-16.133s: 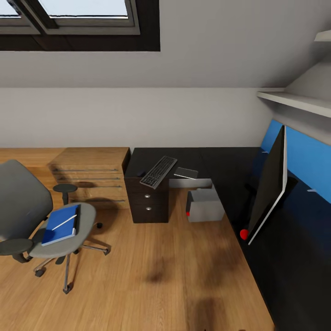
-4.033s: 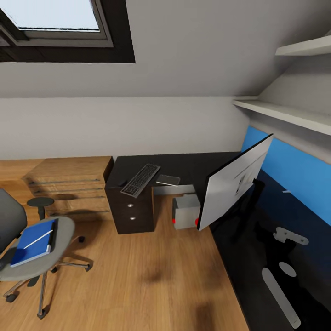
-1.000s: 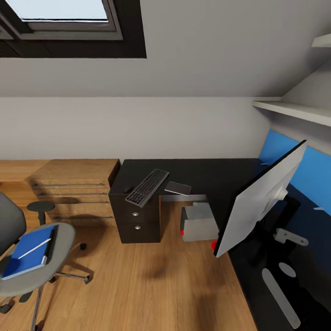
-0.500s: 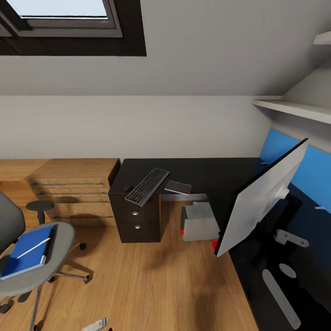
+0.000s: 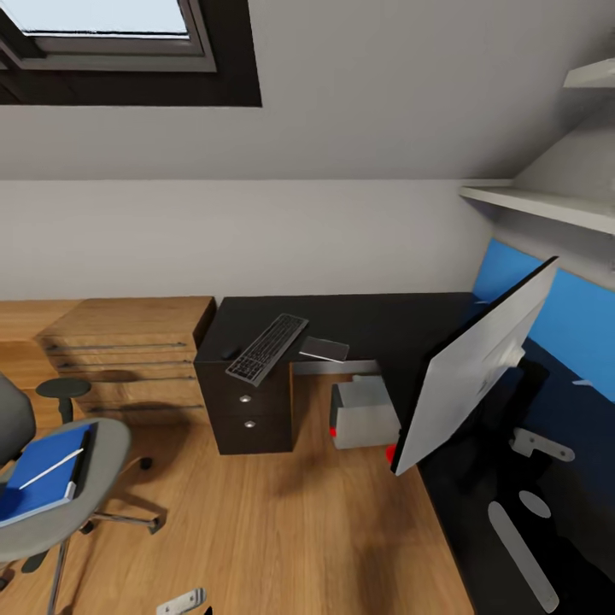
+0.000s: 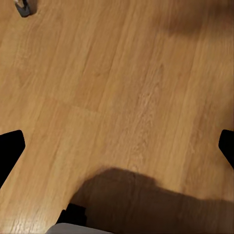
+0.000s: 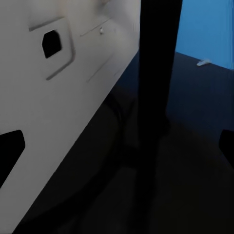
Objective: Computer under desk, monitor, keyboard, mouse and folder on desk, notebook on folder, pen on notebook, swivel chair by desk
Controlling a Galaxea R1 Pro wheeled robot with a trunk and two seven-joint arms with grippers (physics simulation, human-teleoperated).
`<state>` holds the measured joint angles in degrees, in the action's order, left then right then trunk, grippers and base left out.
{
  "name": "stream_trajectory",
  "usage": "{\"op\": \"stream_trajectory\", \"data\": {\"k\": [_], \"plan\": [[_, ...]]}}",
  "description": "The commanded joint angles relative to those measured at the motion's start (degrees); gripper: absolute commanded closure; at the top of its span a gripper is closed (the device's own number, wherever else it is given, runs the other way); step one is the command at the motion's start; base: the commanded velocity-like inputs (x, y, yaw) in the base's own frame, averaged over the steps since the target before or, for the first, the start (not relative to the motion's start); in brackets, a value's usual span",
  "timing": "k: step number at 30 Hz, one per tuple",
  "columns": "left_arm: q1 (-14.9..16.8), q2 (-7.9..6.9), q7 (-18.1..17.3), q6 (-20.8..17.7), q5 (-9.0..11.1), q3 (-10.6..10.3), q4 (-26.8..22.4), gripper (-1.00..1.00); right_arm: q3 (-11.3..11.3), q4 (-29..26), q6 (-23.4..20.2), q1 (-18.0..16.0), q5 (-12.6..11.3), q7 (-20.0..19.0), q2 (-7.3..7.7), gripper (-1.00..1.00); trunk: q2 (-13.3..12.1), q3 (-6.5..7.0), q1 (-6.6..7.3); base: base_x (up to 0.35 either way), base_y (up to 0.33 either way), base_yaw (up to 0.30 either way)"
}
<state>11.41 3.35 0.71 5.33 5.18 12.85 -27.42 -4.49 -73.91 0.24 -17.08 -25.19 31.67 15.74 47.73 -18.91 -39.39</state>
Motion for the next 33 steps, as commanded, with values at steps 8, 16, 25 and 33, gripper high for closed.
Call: {"op": "stream_trajectory", "data": {"k": [8, 16, 25, 33], "plan": [[0.0, -0.49, 0.0, 3.4, 0.3, 0.0, 4.8, -1.0, -0.2, 0.1, 0.3, -0.1, -0.4, 0.4, 0.08, -1.0, 0.1, 0.29, -0.01, 0.0, 0.0, -0.122], [0.0, -1.66, 0.0, 12.4, 0.2, -0.1, 7.7, -1.0, -0.2, 0.1, 0.4, -0.1, -0.4, 0.4, 0.08, -1.0, 0.1, 0.71, -0.01, 0.0, 0.0, -0.135], [0.0, -1.99, 0.0, 15.3, 0.2, -0.2, 9.3, -1.0, -0.3, 0.1, 0.4, -0.1, -0.4, 0.4, -0.06, -1.0, 0.1, 1.02, -0.01, 0.01, 0.0, -0.101], [0.0, -1.96, -0.1, 15.8, 0.0, -0.2, 10.6, -1.0, -0.4, 0.5, 0.4, -0.1, -0.3, 0.4, -0.16, -1.0, 0.1, 1.06, -0.01, 0.196, 0.0, -0.013]]}}
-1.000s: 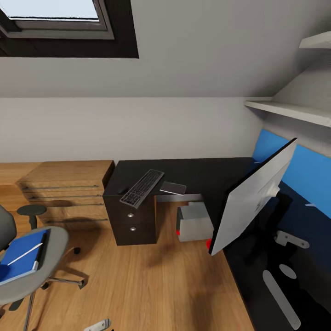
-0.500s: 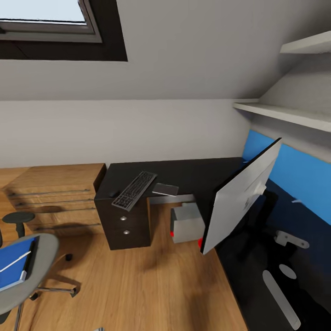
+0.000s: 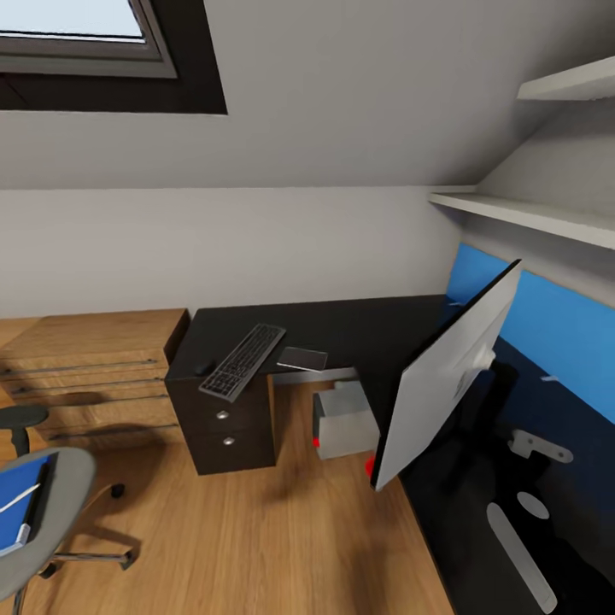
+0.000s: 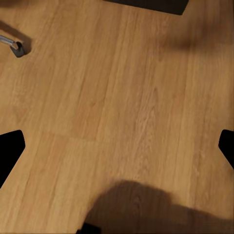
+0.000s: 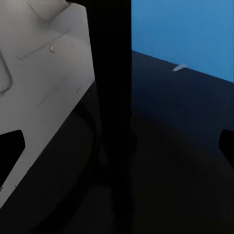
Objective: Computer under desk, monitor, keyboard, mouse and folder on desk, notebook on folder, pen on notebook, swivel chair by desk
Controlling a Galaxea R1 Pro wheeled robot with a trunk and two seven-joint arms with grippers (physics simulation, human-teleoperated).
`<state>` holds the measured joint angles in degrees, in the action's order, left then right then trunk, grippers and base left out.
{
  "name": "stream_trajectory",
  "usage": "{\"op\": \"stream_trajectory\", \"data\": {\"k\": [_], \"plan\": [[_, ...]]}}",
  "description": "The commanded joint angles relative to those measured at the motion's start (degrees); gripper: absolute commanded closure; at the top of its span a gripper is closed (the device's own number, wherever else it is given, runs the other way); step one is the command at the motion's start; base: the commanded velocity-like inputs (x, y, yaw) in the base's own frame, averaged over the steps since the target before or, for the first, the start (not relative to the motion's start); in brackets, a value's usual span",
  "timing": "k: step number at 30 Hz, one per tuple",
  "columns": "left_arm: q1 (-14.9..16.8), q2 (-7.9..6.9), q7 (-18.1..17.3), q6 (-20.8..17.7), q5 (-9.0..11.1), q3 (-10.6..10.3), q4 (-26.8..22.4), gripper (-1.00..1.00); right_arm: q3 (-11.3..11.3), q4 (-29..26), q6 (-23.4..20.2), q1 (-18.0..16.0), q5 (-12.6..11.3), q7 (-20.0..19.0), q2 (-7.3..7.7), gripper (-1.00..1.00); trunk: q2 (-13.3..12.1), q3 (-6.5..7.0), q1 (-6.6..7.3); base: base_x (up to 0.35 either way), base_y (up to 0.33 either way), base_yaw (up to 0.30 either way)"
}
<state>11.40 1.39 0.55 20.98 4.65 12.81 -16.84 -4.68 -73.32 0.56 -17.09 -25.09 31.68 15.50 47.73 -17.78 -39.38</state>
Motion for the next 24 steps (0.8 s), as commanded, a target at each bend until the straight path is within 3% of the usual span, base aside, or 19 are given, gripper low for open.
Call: {"op": "stream_trajectory", "data": {"k": [1, 24], "plan": [[0.0, 0.0, 0.1, 0.2, 0.5, -0.2, 0.1, -1.0, -0.2, 0.0, 0.1, 0.0, -0.4, 0.4, 0.07, -1.0, 0.1, -0.07, -0.03, 0.131, 0.0, -0.004], [0.0, 0.01, 0.1, 0.3, 0.4, -0.2, 0.5, -1.0, -0.3, 0.9, 0.1, 0.0, -0.3, 0.3, -0.03, -1.0, 0.1, -0.09, -0.03, 0.022, 0.0, 0.006]]}}
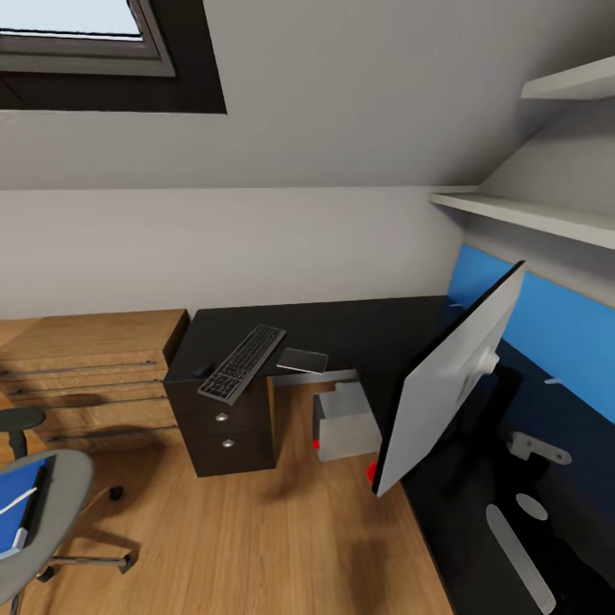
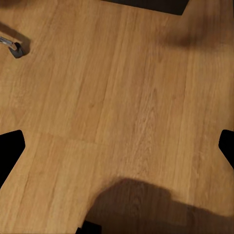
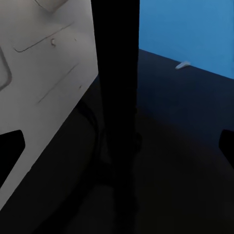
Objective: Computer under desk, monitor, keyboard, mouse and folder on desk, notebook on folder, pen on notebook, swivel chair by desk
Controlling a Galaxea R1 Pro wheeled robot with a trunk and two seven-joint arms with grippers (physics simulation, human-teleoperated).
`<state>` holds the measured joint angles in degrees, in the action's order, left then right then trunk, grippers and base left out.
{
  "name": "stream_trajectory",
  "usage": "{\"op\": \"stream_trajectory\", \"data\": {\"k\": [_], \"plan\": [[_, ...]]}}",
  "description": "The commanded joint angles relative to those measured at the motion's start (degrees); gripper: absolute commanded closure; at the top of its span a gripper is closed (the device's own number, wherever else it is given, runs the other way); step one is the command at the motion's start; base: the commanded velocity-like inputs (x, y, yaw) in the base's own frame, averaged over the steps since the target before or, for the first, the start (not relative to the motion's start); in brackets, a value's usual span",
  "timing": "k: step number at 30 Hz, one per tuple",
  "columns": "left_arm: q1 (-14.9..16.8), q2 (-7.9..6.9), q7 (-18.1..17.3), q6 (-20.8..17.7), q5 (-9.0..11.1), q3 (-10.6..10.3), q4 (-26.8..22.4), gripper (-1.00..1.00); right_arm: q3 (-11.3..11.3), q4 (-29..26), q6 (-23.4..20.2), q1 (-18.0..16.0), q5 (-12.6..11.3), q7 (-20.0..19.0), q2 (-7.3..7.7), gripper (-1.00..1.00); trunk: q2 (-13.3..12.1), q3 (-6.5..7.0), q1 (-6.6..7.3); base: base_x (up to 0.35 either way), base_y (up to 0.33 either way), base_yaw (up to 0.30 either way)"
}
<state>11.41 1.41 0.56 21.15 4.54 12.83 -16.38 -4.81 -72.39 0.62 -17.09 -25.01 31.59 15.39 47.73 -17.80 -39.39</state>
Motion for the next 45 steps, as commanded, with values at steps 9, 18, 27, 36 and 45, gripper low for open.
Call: {"op": "stream_trajectory", "data": {"k": [9, 18, 27, 36, 45], "plan": [[0.0, 0.0, 0.1, 0.2, 0.5, -0.2, 0.0, -1.0, -0.3, 0.2, 0.1, 0.0, -0.4, 0.4, 0.02, -1.0, 0.1, -0.32, -0.01, 0.0, 0.0, 0.133], [0.0, -0.04, 0.1, 0.2, 0.5, -0.2, 0.0, -1.0, -0.2, 0.2, 0.1, 0.0, -0.4, 0.4, 0.05, -1.0, 0.1, -0.64, -0.01, 0.0, 0.0, 0.162], [0.0, -0.08, 0.1, 0.2, 0.5, -0.2, 0.0, -1.0, -0.2, 0.2, 0.1, 0.0, -0.4, 0.4, 0.07, -1.0, 0.1, -0.7, -0.01, 0.0, 0.0, 0.029], [0.1, -0.09, 0.1, 0.2, 0.5, -0.2, 0.0, -1.0, -0.2, 0.2, 0.1, 0.0, -0.3, 0.4, 0.07, -1.0, 0.1, -0.96, -0.01, 0.0, 0.0, 0.097], [0.0, -0.09, 0.1, 0.2, 0.5, -0.2, 0.0, -1.0, -0.1, 0.2, 0.1, 0.0, -0.3, 0.4, 0.07, -1.0, 0.1, -1.03, -0.01, 0.0, 0.0, 0.016]]}}
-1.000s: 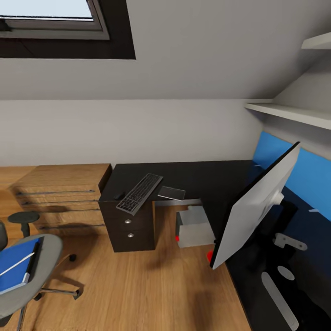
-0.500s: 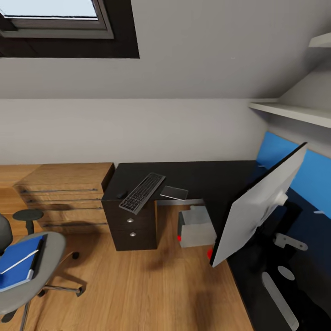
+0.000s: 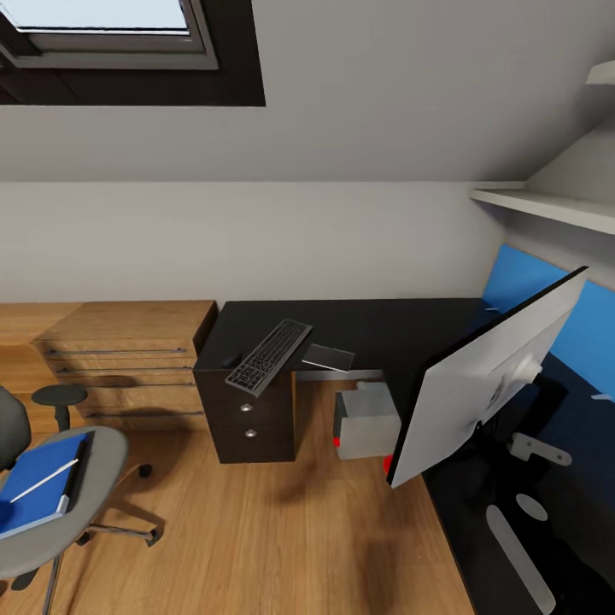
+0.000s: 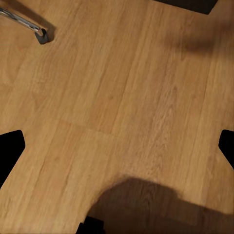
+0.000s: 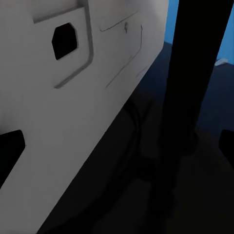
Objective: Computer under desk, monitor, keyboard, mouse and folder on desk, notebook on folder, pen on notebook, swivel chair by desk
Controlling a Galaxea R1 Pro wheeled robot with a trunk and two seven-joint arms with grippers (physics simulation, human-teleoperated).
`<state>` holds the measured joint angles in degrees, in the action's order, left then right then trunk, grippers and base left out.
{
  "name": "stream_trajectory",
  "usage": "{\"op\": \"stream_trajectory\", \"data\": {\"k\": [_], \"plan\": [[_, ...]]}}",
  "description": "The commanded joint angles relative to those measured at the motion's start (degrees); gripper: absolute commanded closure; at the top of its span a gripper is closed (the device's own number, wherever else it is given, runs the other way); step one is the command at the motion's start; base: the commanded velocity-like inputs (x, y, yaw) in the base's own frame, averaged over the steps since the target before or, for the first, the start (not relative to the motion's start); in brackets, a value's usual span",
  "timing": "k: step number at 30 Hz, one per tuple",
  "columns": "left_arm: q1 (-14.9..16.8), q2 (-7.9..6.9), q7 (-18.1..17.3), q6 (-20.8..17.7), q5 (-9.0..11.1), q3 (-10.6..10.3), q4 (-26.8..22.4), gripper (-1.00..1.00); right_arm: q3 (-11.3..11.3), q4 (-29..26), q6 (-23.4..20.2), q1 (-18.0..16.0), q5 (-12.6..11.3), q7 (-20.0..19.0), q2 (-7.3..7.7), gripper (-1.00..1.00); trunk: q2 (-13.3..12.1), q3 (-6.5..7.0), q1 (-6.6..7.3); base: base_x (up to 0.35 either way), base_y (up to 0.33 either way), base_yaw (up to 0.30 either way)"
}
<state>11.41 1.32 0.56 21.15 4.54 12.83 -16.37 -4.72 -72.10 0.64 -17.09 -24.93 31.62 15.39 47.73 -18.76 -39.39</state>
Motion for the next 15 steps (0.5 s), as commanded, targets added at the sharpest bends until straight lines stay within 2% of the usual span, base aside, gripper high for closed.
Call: {"op": "stream_trajectory", "data": {"k": [1, 8, 15], "plan": [[0.0, 0.0, 0.1, 0.2, 0.5, -0.2, 0.0, -1.0, -0.2, -0.1, 0.1, 0.0, -0.4, 0.4, 0.08, -1.0, 0.1, -0.07, -0.01, 0.0, 0.0, 0.003], [0.0, 0.0, 0.1, 0.1, 0.5, -0.2, 0.0, -1.0, -0.2, -0.1, 0.1, 0.0, -0.4, 0.4, 0.08, -1.0, 0.1, -0.04, -0.01, 0.0, 0.0, -0.007], [0.0, 0.0, 0.1, 0.1, 0.5, -0.2, 0.0, -1.0, -0.2, -0.1, 0.1, 0.0, -0.5, 0.4, 0.08, -1.0, 0.1, 0.3, -0.01, 0.0, 0.0, -0.104]]}}
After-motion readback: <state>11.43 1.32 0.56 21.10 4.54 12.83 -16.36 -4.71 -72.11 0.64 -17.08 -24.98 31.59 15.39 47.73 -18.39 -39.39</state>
